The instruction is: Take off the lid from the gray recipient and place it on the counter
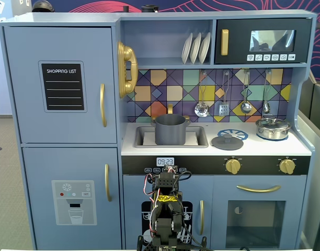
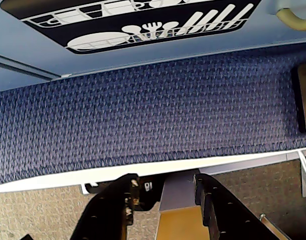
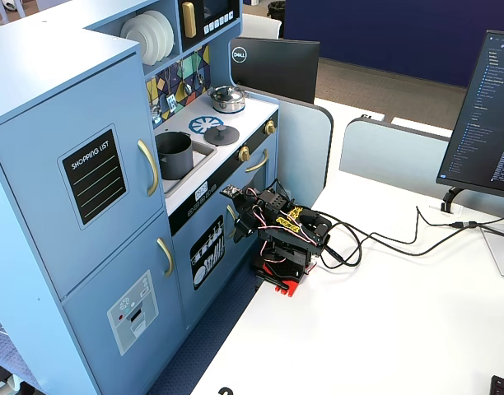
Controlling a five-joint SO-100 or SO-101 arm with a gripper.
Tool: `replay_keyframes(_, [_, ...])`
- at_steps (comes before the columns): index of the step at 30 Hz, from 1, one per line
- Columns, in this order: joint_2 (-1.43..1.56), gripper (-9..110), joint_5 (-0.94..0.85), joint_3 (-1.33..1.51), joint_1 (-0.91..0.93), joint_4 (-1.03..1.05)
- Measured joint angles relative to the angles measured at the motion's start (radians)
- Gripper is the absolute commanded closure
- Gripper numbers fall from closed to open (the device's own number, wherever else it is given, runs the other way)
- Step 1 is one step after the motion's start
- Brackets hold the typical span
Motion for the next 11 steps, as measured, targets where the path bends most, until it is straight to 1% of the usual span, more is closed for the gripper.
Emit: replay_keyframes(11, [0.000, 93, 0.000, 0.000, 0.000, 0.000])
